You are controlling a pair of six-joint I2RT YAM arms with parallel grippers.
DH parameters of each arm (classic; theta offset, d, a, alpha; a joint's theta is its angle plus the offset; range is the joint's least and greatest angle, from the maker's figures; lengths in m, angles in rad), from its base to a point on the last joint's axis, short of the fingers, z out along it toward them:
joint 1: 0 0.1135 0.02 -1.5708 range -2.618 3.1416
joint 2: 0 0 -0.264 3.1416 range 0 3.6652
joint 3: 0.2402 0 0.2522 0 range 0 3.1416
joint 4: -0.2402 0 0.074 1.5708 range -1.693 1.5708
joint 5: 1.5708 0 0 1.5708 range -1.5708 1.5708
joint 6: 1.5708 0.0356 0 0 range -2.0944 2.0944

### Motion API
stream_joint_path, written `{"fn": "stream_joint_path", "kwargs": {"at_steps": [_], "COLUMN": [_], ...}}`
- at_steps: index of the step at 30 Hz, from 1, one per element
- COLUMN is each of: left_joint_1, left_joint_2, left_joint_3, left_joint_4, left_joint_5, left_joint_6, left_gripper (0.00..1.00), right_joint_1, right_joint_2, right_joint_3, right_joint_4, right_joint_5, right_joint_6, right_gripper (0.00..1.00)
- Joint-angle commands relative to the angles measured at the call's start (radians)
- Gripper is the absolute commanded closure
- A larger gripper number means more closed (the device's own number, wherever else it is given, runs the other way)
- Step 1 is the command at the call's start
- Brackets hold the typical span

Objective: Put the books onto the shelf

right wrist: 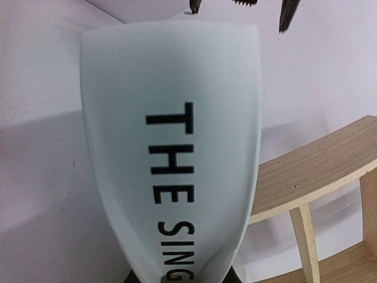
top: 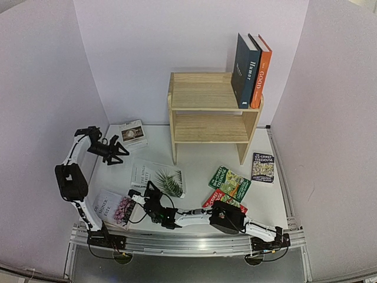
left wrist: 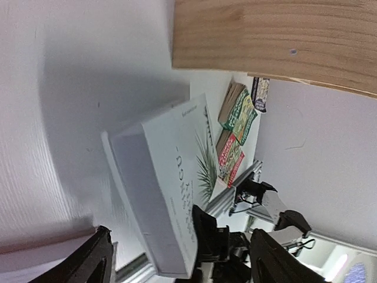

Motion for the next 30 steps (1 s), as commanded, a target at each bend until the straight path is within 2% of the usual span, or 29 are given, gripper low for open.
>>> {"fn": "stream_joint_path", "kwargs": {"at_steps": [1,4,6,12,15,21,26,30], "left_joint_1": [0.059,0.061,0.063,0.064,0.063,0.063,0.063,0.063], "left_joint_2": [-0.110,-0.139,-0.169,-0.268,-0.308,-0.403,-0.442,-0.465], "left_joint_3": [0.188,0.278,0.290,0.220,0.200,0.078,0.001,-0.045], "left_joint_4": [-0.137,-0.163,-0.159,-0.142,-0.133,-0.022,0.023,0.048], "left_joint_5": [-0.008,-0.093,-0.135,-0.221,-0.272,-0.357,-0.373,-0.376], "left_joint_6": [0.137,0.196,0.221,0.246,0.244,0.190,0.160,0.146], "left_gripper": [0.17,0.16,0.16,0.15,0.15,0.15,0.15,0.15], "right_joint_1": [0.002,-0.024,-0.046,-0.163,-0.209,-0.218,-0.219,-0.236], "right_joint_2": [-0.327,-0.455,-0.531,-0.721,-0.771,-0.781,-0.730,-0.716], "right_joint_3": [-0.091,-0.093,-0.104,-0.115,-0.038,0.266,0.533,0.561], "right_joint_4": [-0.235,-0.580,-0.671,-0.739,-0.746,-0.748,-0.693,-0.483], "right_joint_5": [-0.091,-0.405,-0.578,-0.979,-1.089,-1.074,-0.886,-0.700], "right_joint_6": [0.378,0.713,0.844,1.138,1.179,1.020,0.806,0.582], "right_gripper": [1.00,1.00,1.00,1.00,1.00,0.98,0.94,0.94]}}
